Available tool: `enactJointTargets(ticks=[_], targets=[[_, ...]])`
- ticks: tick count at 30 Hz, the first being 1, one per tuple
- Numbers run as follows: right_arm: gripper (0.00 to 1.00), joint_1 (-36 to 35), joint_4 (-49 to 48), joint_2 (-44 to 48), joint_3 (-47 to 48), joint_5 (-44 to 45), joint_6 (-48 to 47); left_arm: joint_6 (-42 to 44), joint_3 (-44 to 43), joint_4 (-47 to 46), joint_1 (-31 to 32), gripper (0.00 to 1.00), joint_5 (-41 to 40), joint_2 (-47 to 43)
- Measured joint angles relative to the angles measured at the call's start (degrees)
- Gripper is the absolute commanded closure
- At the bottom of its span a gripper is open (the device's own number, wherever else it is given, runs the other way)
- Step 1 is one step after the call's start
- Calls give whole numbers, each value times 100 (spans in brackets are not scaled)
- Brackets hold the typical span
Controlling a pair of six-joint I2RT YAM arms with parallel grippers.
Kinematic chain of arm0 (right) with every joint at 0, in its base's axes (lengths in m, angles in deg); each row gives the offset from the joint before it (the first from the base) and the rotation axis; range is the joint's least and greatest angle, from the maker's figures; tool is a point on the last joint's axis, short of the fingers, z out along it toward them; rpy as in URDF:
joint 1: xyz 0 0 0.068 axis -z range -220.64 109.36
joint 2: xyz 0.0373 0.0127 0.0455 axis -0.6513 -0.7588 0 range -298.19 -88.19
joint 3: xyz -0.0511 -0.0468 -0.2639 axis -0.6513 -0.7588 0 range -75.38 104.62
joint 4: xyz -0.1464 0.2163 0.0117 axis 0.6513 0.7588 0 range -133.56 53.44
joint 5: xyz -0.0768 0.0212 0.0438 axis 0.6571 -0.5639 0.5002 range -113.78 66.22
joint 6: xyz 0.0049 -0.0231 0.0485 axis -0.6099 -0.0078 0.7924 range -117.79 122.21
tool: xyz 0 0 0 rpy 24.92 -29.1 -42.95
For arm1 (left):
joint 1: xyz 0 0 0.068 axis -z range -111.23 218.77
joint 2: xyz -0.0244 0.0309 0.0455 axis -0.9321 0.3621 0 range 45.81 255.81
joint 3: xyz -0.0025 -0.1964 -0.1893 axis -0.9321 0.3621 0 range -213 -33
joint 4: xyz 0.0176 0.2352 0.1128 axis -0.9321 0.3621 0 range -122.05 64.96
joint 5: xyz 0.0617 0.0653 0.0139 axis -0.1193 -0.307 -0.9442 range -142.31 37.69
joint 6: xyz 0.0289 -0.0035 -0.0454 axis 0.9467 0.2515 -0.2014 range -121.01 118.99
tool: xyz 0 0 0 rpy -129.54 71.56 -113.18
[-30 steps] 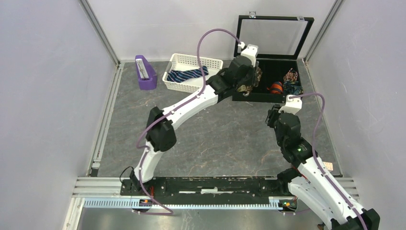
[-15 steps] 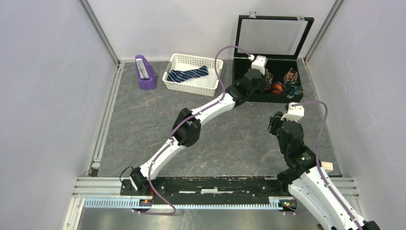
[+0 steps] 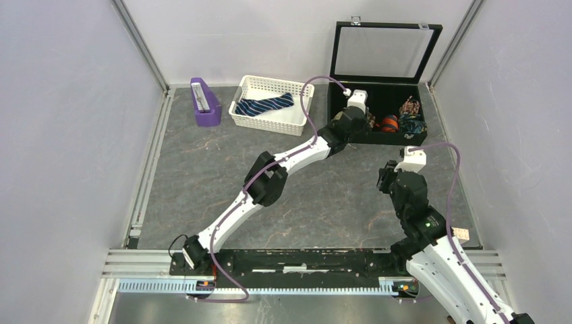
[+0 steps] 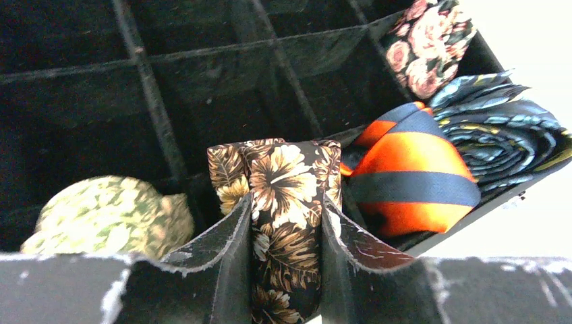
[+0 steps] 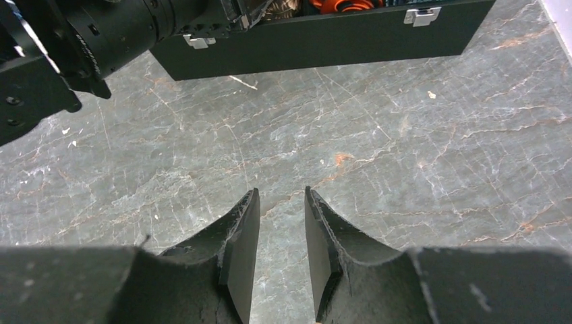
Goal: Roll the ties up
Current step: Place the tie in the storage box.
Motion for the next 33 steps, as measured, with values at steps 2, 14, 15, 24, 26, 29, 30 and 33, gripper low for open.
enactJointTargets(ticks=[2,14,15,24,26,29,30,33], targets=[[63,0,-2,-46,0,-74,2,0,310,48,22,88,-138,-229],[63,0,-68,-275,0,-468,57,0,1867,195,76,88,-476,-1294],[63,0,-68,-295,0,-503,68,0,1921,190,74,89,-389,-1329],[63,0,-111,-304,0,-684,136,20,2159,776,155,87,-503,-1648],[63,0,-114,-304,0,-699,144,20,2420,861,238,87,-717,-1836],[63,0,-120,-328,0,-702,149,17,2973,922,330,87,-820,-2208],[63,0,-125,-337,0,-702,146,15,3080,957,348,87,-828,-2295],[63,0,-142,-345,0,-702,144,15,3375,1049,372,86,-809,-2520]])
